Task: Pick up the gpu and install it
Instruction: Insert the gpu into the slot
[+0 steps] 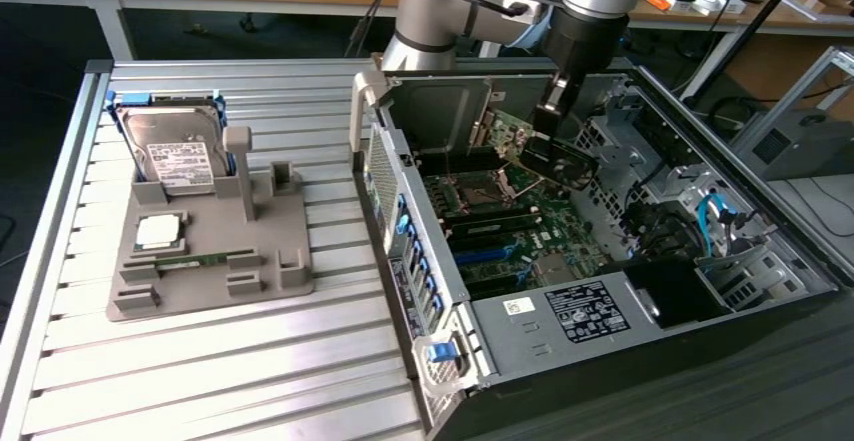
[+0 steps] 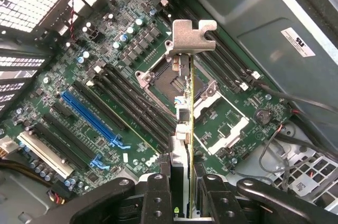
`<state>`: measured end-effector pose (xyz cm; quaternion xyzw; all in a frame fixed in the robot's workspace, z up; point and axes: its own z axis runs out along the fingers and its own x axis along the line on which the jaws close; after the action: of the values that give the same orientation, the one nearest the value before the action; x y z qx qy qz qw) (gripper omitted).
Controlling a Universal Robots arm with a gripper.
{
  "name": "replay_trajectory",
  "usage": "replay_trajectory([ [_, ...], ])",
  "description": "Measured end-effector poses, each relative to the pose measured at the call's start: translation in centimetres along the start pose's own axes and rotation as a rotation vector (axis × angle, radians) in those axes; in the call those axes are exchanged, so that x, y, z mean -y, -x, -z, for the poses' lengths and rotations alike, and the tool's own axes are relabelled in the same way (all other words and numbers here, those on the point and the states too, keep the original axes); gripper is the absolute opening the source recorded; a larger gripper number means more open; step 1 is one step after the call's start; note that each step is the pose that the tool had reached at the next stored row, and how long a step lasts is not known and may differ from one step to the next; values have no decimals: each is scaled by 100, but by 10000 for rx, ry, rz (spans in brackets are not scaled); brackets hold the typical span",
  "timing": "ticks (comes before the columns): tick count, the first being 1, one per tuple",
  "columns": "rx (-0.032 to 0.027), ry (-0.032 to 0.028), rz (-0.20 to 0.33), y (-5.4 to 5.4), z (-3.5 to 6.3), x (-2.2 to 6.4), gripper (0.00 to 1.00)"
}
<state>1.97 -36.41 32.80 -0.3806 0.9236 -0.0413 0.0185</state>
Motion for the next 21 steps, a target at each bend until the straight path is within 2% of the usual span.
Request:
replay_trajectory([
  [21, 60, 1, 656, 0, 0, 0, 27],
])
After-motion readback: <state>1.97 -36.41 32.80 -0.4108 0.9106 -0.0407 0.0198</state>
